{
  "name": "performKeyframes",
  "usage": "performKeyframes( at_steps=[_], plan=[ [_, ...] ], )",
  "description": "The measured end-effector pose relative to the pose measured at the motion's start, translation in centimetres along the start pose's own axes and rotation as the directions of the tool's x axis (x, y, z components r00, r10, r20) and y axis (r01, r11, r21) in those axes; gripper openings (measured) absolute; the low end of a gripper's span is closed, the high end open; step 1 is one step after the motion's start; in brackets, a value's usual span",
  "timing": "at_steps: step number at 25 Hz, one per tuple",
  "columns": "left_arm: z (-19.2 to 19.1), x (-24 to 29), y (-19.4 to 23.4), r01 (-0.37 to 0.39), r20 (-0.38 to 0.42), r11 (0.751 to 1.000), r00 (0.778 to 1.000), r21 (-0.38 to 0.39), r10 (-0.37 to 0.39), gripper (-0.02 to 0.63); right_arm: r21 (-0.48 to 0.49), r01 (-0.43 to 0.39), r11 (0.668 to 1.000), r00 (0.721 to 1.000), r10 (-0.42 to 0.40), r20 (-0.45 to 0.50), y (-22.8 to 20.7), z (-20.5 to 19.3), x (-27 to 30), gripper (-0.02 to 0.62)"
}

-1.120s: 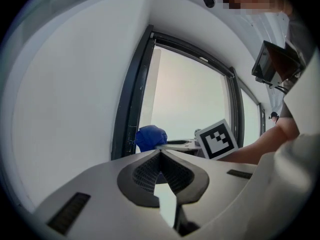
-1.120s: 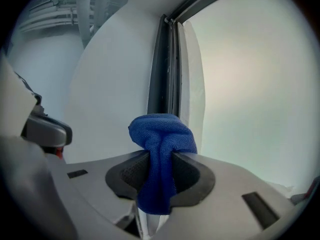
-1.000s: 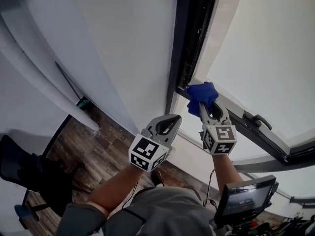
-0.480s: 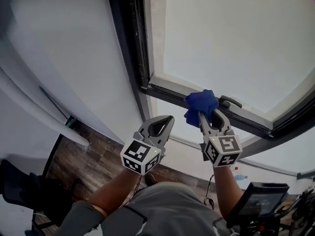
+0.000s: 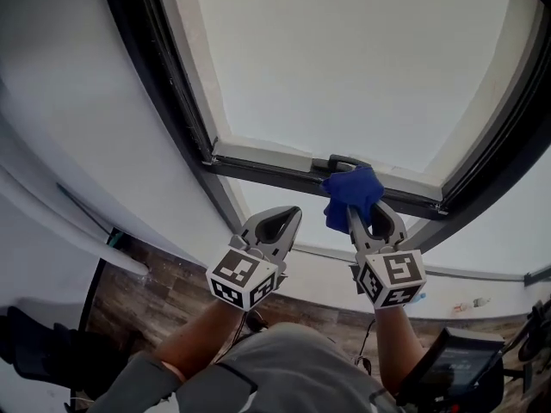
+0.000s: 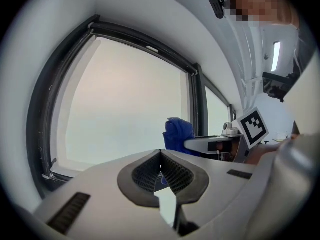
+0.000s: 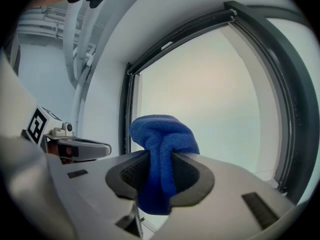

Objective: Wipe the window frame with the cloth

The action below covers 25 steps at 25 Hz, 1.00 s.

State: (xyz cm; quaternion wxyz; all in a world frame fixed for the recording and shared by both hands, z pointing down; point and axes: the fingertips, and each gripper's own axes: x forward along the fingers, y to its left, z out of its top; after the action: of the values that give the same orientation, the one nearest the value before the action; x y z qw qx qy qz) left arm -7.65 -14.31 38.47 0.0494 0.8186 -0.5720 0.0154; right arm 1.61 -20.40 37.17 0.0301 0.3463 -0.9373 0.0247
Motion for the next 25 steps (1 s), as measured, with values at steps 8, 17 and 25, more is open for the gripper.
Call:
performKeyframes(
  at_steps=[8,17,25],
  plan=[
    [-0.6,1.8,-3.7,0.015,-0.032,1.0,0.999,0.003,-0.015,0.006,0.007,0.02,1.0,1.0,-0.02,-0.009,-2.6,-0.7,-3.5,0.124],
    [1.0,-0.9,-0.1,-0.032,0.007,0.999,0.999,0.016,0.032,0.008,0.015,0.088,0.996,0.996,-0.088,0.004,-0.4,0.3,-3.6,0.124],
    [2.1,-2.2,2.4,-0.084,0.049,0.996,0.995,0.013,0.084,0.007,0.015,0.104,0.995,0.995,-0.104,-0.004,0.9,0.1,-3.3,0.124]
  ],
)
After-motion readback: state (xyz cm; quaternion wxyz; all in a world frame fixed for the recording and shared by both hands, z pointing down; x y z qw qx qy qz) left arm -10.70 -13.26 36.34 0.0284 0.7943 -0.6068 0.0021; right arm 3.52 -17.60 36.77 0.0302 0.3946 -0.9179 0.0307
